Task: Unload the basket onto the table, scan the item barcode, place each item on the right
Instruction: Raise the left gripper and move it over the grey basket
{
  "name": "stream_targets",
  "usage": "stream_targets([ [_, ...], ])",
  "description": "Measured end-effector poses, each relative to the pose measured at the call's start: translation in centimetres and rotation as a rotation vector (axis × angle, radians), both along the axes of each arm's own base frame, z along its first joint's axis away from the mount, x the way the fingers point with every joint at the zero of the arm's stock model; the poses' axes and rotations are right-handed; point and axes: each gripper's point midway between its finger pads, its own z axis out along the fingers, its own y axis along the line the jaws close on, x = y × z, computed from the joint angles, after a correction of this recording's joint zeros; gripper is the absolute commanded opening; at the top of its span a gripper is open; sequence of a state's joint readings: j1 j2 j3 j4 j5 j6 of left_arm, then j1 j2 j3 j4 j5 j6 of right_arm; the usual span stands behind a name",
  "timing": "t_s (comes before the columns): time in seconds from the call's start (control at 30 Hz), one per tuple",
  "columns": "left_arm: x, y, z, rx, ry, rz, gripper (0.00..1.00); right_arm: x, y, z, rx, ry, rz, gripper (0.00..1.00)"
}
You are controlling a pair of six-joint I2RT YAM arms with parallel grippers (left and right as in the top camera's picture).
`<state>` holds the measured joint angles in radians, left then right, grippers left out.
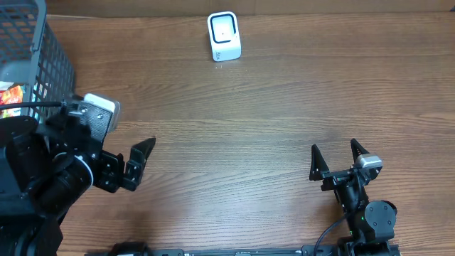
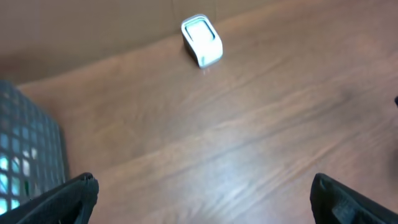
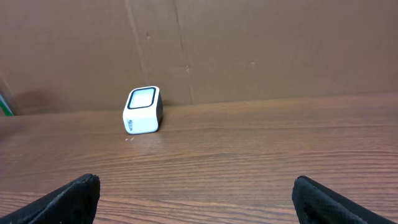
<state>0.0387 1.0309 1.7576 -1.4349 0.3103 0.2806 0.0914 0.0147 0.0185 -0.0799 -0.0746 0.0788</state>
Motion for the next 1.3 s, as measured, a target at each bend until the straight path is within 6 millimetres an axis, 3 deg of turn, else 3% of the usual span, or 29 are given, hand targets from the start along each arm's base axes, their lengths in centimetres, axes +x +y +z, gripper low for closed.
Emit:
stream_targets([
  [0.17, 0.6, 0.7, -0.8, -0.020, 0.051, 0.074, 1.00, 0.0, 0.0, 0.0, 0.000, 0.000, 0.000, 1.00],
  [0.4, 1.2, 7.3, -3.7, -0.004, 0.209, 0.594, 1.00, 0.0, 0.0, 0.0, 0.000, 0.000, 0.000, 1.00],
  [0.57, 2.5, 9.8, -4.7, 0.000, 0.247, 0.786, 1.00, 0.0, 0.0, 0.0, 0.000, 0.000, 0.000, 1.00],
  [0.67, 4.1, 11.9, -4.2, -0.032, 0.192, 0.888, 1.00, 0.0, 0.0, 0.0, 0.000, 0.000, 0.000, 1.00],
  [0.83, 7.2, 16.8, -1.3, -0.075, 0.001, 1.023, 1.00, 0.0, 0.0, 0.0, 0.000, 0.000, 0.000, 1.00],
  [0.97, 8.8, 20.3, 0.6, -0.095, -0.115, 1.064, 1.00, 0.0, 0.0, 0.0, 0.000, 0.000, 0.000, 1.00],
  [1.03, 9.3, 21.8, 0.6, -0.091, -0.128, 1.066, 1.00, 0.0, 0.0, 0.0, 0.000, 0.001, 0.000, 1.00],
  [1.3, 9.8, 29.3, -4.1, -0.098, -0.003, 1.140, 1.00, 0.0, 0.0, 0.0, 0.000, 0.000, 0.000, 1.00],
])
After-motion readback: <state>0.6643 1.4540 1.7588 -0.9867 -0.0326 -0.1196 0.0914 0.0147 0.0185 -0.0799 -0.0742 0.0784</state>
